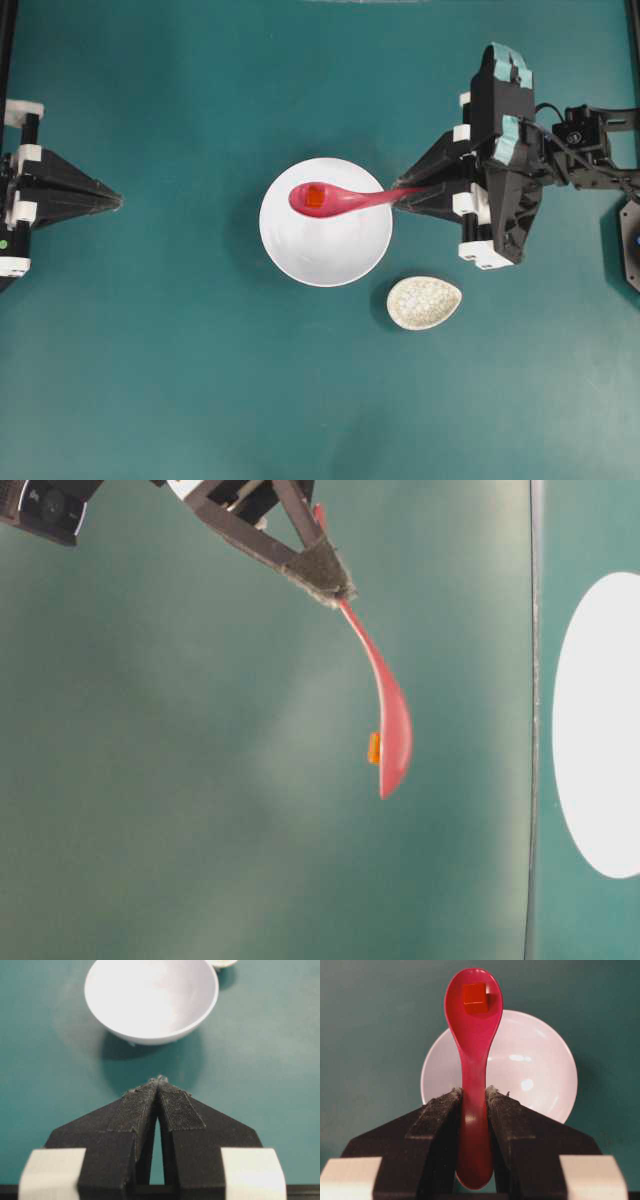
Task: Grip the spoon and scoop the red block from the bowl with right arm.
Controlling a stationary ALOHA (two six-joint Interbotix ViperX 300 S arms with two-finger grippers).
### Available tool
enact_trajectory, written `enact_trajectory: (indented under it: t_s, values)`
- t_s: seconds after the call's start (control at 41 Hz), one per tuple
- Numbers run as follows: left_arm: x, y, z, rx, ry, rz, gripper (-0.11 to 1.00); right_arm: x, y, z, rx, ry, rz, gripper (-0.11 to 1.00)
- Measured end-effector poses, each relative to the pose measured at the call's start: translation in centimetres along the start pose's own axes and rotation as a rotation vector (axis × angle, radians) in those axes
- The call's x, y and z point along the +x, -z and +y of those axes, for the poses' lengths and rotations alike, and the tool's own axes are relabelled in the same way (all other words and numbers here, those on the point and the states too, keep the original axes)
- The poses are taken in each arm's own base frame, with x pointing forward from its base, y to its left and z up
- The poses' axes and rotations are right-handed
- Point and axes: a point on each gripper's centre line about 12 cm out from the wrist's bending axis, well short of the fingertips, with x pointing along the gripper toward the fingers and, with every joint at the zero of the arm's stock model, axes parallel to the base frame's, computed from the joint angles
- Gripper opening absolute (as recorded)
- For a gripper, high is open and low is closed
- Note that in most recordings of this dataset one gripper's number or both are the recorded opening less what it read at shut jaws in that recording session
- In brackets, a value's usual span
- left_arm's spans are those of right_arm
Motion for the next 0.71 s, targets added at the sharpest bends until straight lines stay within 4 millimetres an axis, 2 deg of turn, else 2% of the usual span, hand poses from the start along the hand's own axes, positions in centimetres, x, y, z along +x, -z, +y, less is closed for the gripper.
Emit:
enact_trajectory:
  t_s: [0.708]
  values:
    - [-0.12, -0.1, -0.58, 0.009, 0.029, -0.007, -0.01, 0.0, 0.0, 0.0, -0.001, 0.0, 0.0, 0.24]
